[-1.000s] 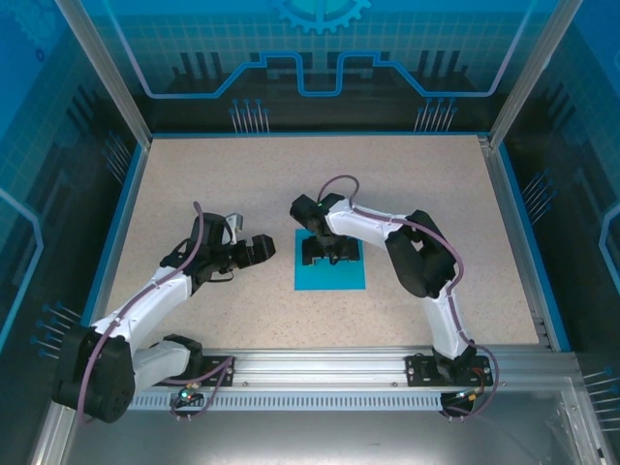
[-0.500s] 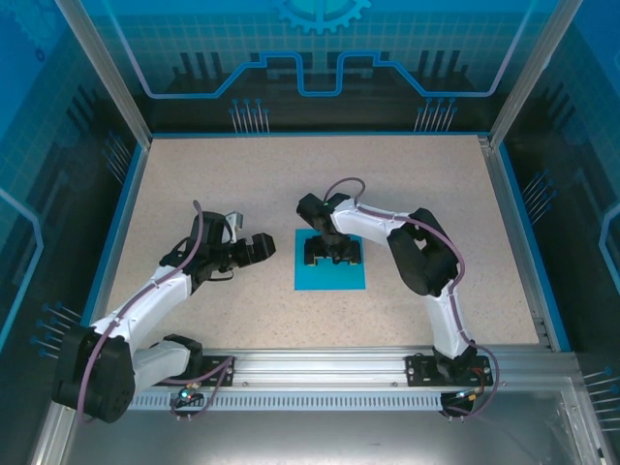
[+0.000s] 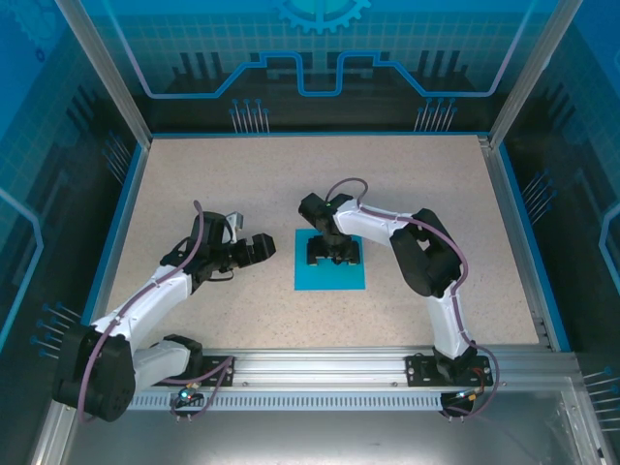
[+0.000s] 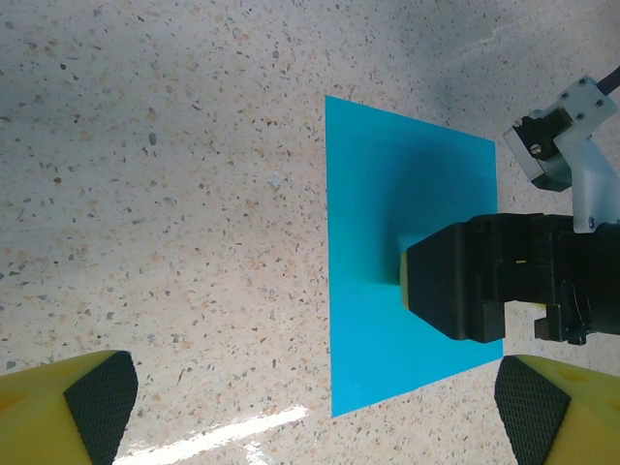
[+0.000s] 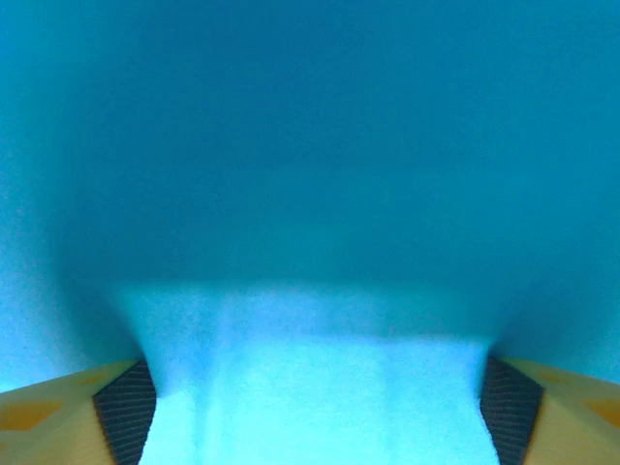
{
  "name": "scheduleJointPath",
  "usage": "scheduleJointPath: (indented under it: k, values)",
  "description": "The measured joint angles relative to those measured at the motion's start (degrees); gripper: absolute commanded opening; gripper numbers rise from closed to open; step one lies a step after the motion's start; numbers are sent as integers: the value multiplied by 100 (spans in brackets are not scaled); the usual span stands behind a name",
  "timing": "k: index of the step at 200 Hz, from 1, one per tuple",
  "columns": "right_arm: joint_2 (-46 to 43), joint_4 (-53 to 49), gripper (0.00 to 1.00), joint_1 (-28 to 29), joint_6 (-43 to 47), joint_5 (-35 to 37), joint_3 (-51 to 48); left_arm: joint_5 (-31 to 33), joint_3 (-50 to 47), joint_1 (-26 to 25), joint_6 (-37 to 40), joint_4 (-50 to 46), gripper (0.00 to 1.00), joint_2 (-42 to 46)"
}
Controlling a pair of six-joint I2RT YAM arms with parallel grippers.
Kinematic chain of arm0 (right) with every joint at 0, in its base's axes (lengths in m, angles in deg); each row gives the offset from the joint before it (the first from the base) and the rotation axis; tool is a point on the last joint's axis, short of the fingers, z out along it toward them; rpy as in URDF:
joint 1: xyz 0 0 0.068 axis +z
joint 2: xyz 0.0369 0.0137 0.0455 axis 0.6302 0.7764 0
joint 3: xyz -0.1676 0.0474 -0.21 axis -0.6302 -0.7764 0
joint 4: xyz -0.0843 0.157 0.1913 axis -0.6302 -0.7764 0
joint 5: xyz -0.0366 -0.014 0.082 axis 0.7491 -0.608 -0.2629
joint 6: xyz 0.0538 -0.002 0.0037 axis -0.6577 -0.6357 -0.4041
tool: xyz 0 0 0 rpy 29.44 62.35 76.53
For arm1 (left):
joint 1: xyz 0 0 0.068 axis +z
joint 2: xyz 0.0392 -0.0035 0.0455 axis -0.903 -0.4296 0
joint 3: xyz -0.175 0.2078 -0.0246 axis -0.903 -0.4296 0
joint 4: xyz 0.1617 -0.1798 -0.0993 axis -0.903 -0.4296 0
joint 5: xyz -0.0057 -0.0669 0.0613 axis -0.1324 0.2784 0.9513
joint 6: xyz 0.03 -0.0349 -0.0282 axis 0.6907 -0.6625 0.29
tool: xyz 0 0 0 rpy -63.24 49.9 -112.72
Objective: Fold a paper plane with a square sheet of paper (pick it up from the middle)
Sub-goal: Fold the square sheet of paper in half at the center of the table.
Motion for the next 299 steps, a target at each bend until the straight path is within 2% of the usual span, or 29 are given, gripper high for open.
scheduleJointPath:
  k: [19, 40, 70, 132, 140, 165, 187, 215, 241, 269, 299]
  values:
    - [46, -13, 77, 13, -15, -39, 74, 0, 0, 0, 0, 0, 98, 0]
    - [83, -39, 76, 39, -15, -42, 133, 0, 0, 0, 2, 0, 98, 0]
    - [96, -74, 70, 48, -11, -37, 186, 0, 0, 0, 2, 0, 99, 0]
    - [20, 11, 35, 52, 212, -4, 166, -4, 105, 0, 2, -28, 98, -7]
    - [-9, 87, 33, 52, 227, -24, 129, -4, 116, 0, 2, -33, 99, -7]
    - [-227, 343, 31, 52, 323, -122, -92, -2, 149, 0, 0, -61, 99, -4]
    - [-664, 789, 31, 44, 358, -485, -457, -2, 149, 0, -2, -81, 99, -4]
    - [-1504, 1727, 32, -85, 313, -1362, -1163, -33, 149, 0, -24, -92, 99, -4]
    - [-2087, 2898, 36, -470, 70, -2262, -1915, -109, 153, 0, -66, -90, 98, -4]
    - [-2175, 3709, 39, -866, -142, -2835, -2559, -271, 181, 0, -175, -17, 98, -13]
    - [-2135, 3777, 45, -1045, -136, -2841, -2968, -492, 304, -42, -254, 85, 98, -295]
